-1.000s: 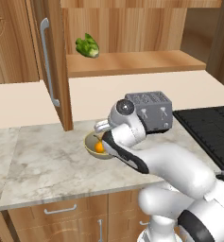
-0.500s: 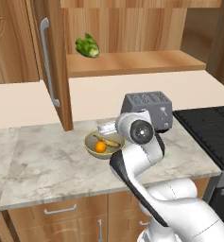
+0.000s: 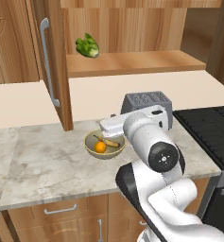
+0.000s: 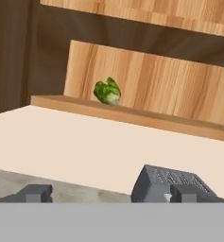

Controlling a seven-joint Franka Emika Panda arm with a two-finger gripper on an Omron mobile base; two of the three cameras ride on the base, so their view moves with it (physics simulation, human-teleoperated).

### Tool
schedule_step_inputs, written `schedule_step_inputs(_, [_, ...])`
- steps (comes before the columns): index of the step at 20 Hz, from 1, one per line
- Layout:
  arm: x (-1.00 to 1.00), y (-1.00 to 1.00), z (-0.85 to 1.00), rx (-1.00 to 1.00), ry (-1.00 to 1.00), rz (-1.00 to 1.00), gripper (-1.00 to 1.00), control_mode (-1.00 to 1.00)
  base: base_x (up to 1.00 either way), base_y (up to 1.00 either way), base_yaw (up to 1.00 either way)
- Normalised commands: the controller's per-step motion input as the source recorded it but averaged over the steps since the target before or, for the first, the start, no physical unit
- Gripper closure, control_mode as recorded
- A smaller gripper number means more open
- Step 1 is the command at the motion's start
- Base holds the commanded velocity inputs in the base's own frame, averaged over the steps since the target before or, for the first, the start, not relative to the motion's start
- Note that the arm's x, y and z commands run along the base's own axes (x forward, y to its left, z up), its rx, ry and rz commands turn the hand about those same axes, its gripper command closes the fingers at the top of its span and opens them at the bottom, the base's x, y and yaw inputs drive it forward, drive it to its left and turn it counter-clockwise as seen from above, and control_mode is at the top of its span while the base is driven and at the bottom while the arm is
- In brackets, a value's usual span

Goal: Open the cabinet. Pick the orange and banana from the cabinet and place them into the bowl. Then close the cabinet.

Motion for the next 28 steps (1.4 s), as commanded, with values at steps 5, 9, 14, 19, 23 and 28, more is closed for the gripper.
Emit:
schedule_step_inputs(5, [-1.0,0.39,1.0,0.08,-0.11,0.0,-1.0,-1.0,0.0,0.0,0.0])
schedule_step_inputs(9, [-1.0,0.47,1.0,0.09,-0.07,0.0,-1.0,-1.0,0.0,0.0,0.0])
schedule_step_inputs(14, [-0.79,0.62,0.73,0.03,-0.12,0.0,-1.0,-1.0,0.0,0.0,0.0])
schedule_step_inputs(19, [0.02,0.94,-0.1,0.04,-0.17,0.01,-1.0,-1.0,0.0,0.0,0.0])
schedule_step_inputs(23, [0.52,0.57,-0.44,0.04,-0.17,0.0,-1.0,-1.0,0.0,0.0,0.0])
schedule_step_inputs(28, [0.93,0.07,-0.57,-0.01,-0.03,0.0,-1.0,-1.0,0.0,0.0,0.0])
